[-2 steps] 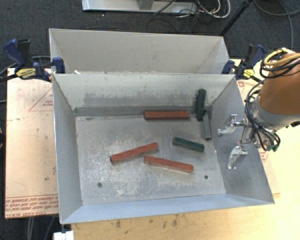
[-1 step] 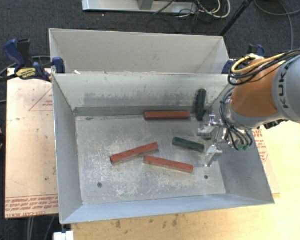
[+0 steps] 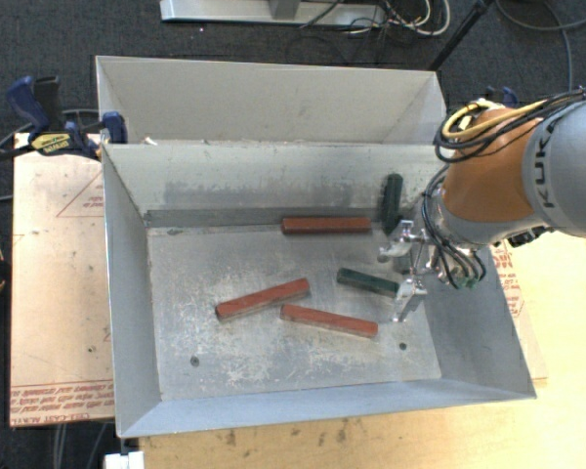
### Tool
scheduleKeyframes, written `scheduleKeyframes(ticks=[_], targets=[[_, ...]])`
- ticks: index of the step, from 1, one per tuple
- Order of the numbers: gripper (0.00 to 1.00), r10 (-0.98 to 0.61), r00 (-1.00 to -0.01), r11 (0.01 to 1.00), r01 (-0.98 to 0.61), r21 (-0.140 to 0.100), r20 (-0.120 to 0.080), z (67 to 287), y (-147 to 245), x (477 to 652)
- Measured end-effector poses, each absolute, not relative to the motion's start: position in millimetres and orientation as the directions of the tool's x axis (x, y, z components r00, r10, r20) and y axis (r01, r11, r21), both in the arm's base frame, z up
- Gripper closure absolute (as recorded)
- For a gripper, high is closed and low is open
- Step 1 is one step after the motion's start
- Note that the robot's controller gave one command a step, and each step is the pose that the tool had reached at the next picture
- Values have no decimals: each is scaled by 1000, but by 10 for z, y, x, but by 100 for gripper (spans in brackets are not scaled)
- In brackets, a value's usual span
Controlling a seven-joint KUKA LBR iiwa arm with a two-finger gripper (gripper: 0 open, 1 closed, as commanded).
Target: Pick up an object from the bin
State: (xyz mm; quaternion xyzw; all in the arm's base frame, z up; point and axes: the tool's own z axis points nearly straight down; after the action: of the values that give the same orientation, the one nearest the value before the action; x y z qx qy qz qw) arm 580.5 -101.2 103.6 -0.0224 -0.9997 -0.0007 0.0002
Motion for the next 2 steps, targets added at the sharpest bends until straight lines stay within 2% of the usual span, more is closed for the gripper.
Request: scheduleKeyframes(ticks=[1, 2], targets=[[0, 186, -983, 983, 186, 1, -2, 1001, -740, 5845], [0, 79, -997, 997, 79, 0, 1, 735, -705, 6044]])
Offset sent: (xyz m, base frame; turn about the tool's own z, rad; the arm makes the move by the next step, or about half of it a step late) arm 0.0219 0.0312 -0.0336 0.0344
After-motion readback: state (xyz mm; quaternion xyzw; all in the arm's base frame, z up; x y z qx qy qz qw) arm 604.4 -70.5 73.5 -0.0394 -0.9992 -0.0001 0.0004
